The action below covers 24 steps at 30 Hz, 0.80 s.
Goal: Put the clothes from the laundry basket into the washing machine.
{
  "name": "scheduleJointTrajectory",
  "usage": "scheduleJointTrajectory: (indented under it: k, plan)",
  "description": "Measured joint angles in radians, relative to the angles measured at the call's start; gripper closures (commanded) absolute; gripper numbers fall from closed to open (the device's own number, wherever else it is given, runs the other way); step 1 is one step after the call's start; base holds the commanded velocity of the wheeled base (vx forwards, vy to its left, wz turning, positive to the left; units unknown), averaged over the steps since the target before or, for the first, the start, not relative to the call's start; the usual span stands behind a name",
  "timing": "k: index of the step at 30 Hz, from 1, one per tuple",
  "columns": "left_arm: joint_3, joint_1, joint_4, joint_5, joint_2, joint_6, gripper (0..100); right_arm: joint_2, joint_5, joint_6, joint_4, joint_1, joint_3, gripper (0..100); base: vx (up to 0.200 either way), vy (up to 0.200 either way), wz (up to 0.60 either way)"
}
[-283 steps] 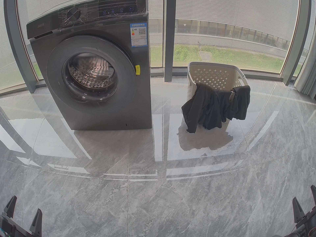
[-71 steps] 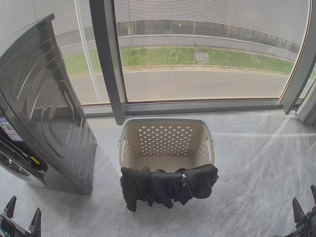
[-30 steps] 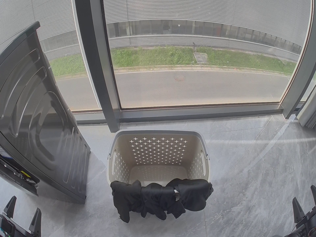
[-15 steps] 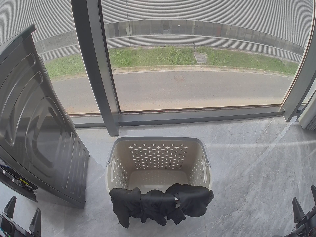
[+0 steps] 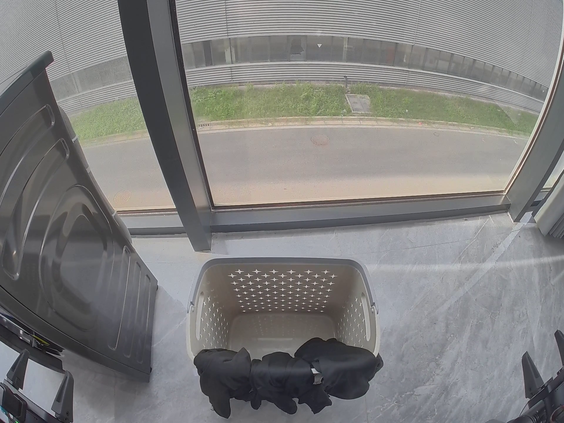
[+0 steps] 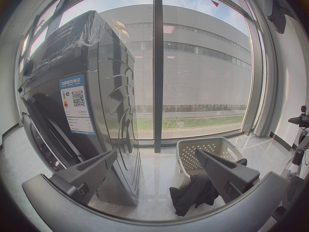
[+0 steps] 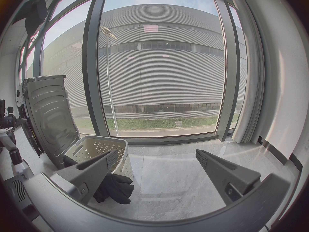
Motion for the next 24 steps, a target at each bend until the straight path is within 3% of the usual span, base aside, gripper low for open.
scheduleJointTrajectory:
  k: [4, 13, 19, 24]
  plan:
    - [0.000, 0.000, 0.000, 0.000, 0.000, 0.000, 0, 0.000, 0.000, 0.000, 0.000, 0.000, 0.000, 0, 0.200, 0.000, 0.00]
    - [0.000, 0.000, 0.000, 0.000, 0.000, 0.002, 0, 0.000, 0.000, 0.000, 0.000, 0.000, 0.000, 0, 0.000, 0.000, 0.00]
    - [0.000, 0.000, 0.000, 0.000, 0.000, 0.000, 0, 0.000, 0.000, 0.000, 0.000, 0.000, 0.000, 0, 0.200, 0.000, 0.00]
    - [0.000, 0.000, 0.000, 0.000, 0.000, 0.000, 0, 0.000, 0.000, 0.000, 0.000, 0.000, 0.000, 0, 0.000, 0.000, 0.00]
